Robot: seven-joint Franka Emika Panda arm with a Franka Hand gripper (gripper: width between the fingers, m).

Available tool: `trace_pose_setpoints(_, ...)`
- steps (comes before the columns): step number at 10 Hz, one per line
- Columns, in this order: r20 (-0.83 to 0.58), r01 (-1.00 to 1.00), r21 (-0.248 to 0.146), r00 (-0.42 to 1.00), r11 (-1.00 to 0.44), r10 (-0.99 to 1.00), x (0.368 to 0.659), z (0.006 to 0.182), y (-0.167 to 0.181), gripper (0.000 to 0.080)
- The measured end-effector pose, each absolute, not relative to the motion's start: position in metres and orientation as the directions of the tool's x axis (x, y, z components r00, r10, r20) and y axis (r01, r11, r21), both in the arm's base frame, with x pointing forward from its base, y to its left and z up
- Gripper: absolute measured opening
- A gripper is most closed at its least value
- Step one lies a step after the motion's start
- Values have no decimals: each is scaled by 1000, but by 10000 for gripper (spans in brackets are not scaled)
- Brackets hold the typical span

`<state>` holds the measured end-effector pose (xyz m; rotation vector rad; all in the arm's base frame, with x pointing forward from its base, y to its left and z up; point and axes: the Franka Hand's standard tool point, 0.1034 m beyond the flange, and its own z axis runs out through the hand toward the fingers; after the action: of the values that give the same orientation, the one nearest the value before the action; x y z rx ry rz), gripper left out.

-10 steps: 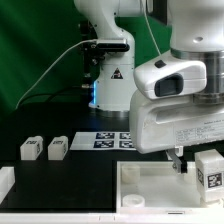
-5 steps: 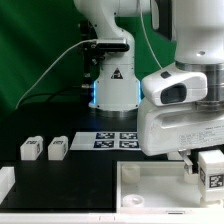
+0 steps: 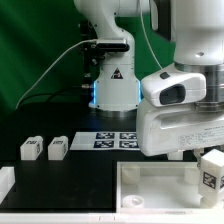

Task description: Assemble one leg

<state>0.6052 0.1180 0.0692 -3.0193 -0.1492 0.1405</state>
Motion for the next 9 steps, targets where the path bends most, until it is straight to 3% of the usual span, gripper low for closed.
trace_pose_setpoints(5,-93,59,-116,993,-991,70,605,68,118,2)
trace_pose_setpoints(7,-94,59,-116,993,-991,70,604,67,118,260)
trace_pose_setpoints(8,-92,64,-116,993,-991,74,605,68,118,260)
trace_pose_setpoints(9,-82,76,-117,993,-990,86,607,74,118,444)
